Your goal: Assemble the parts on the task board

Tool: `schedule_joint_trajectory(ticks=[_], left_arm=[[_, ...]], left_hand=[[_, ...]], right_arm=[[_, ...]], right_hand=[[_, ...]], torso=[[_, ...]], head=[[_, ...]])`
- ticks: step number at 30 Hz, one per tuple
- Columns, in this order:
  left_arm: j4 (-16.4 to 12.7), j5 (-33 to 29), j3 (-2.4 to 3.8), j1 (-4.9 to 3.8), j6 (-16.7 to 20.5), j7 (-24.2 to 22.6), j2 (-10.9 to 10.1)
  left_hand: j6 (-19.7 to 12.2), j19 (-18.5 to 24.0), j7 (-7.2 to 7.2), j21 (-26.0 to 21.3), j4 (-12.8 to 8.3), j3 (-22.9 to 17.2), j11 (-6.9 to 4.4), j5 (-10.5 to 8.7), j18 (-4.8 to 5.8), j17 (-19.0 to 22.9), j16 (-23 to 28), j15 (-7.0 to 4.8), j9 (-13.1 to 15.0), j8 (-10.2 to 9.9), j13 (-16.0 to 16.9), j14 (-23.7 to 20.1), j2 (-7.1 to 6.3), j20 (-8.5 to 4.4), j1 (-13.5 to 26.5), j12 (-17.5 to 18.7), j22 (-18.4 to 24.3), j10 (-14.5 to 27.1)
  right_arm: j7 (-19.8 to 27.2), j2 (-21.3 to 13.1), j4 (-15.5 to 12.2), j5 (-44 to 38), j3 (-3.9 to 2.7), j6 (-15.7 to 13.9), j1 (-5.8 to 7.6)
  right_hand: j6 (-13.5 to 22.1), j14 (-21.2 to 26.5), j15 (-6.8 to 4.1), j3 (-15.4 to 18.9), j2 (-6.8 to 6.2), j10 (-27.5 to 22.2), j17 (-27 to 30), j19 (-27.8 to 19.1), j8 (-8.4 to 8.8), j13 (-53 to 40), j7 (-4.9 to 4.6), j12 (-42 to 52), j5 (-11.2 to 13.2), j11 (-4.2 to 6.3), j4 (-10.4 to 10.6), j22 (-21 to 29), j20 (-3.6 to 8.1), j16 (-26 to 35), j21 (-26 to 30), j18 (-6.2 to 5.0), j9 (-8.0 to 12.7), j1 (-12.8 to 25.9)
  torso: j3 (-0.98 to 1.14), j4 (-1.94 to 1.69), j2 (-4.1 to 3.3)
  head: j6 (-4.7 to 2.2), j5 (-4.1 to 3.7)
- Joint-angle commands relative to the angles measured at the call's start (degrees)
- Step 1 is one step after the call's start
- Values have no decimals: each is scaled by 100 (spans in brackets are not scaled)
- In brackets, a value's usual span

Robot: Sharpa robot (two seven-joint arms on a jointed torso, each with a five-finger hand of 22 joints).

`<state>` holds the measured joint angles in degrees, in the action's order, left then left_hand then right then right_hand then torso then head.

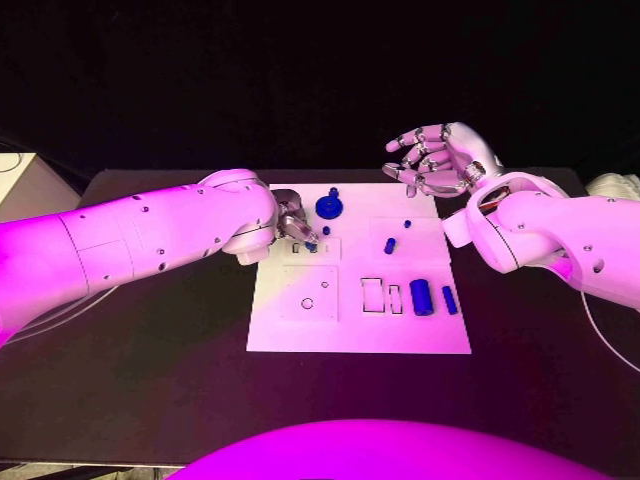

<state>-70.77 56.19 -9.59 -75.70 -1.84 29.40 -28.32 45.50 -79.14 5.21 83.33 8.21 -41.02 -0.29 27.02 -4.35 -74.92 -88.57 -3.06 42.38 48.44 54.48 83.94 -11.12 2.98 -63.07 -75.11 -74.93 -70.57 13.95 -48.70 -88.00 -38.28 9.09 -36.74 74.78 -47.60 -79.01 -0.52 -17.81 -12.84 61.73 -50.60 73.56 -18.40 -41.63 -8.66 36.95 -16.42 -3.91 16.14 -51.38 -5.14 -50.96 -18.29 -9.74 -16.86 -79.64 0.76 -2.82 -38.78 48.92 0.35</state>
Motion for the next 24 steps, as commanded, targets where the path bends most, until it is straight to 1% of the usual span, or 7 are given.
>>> schedule_joint_trajectory(ticks=[1, 7, 11, 16, 24], left_arm=[[16, 31, -2, 23, -39, -42, 24], [6, 30, -5, 40, -110, -39, 24], [-12, 30, -7, 44, -169, -42, 18], [-11, 31, -9, 45, -195, -45, 12], [-6, 33, -9, 46, -205, -45, 22]], left_hand=[[154, -39, -104, 38, -1093, -1060, 13, 35, 85, -1235, -14, -41, 8, 14, 5, 520, 37, 3, -14, -28, -36, -40], [154, -39, -104, 38, -1093, -1060, 13, 35, 85, -1235, -14, -41, 8, 14, 5, 520, 37, 3, -14, -28, -36, -40], [157, -40, -106, 38, -1093, -1061, 12, 41, 85, -1239, -16, -42, 10, 13, -1, 521, 36, 2, -11, -25, -37, -39], [158, -40, -106, 39, -1093, -1061, 12, 42, 85, -1232, -13, -43, 10, 12, -6, 519, 35, 2, -11, -22, -37, -36], [158, -40, -106, 39, -1093, -1061, 12, 42, 85, -1232, -13, -43, 10, 12, -6, 519, 35, 2, -11, -22, -37, -36]], right_arm=[[50, 2, -6, -10, -1, 71, -3], [46, -2, -5, -10, -1, 73, -3], [41, -5, -4, -10, -1, 66, -4], [36, -6, -2, -10, -1, 61, -4], [37, -2, 0, -10, -1, 62, -4]], right_hand=[[-8, 53, -1, -33, -31, -41, 9, 8, -25, 7, -31, -21, -11, -5, 11, 6, -14, 15, 18, -67, 5, 40], [-8, 53, -1, -33, -31, -41, 9, 8, -25, 7, -31, -21, -11, -5, 11, 6, -14, 15, 18, -67, 5, 40], [-8, 53, -1, -33, -31, -41, 9, 8, -25, 7, -31, -21, -11, -5, 11, 6, -14, 15, 18, -67, 5, 40], [2, 52, 0, -35, -30, -43, 8, 20, -30, 25, -31, -17, -16, -6, 11, 37, -16, 46, 44, -67, 7, 66], [2, 52, 0, -35, -30, -43, 8, 20, -30, 25, -31, -17, -16, -6, 11, 37, -16, 46, 44, -67, 7, 66]], torso=[[-1, 3, -5], [7, 6, -2], [3, -2, -4], [8, 0, -2], [4, 1, -2]], head=[[6, 0], [18, -3], [26, -15], [21, -17], [22, -17]])
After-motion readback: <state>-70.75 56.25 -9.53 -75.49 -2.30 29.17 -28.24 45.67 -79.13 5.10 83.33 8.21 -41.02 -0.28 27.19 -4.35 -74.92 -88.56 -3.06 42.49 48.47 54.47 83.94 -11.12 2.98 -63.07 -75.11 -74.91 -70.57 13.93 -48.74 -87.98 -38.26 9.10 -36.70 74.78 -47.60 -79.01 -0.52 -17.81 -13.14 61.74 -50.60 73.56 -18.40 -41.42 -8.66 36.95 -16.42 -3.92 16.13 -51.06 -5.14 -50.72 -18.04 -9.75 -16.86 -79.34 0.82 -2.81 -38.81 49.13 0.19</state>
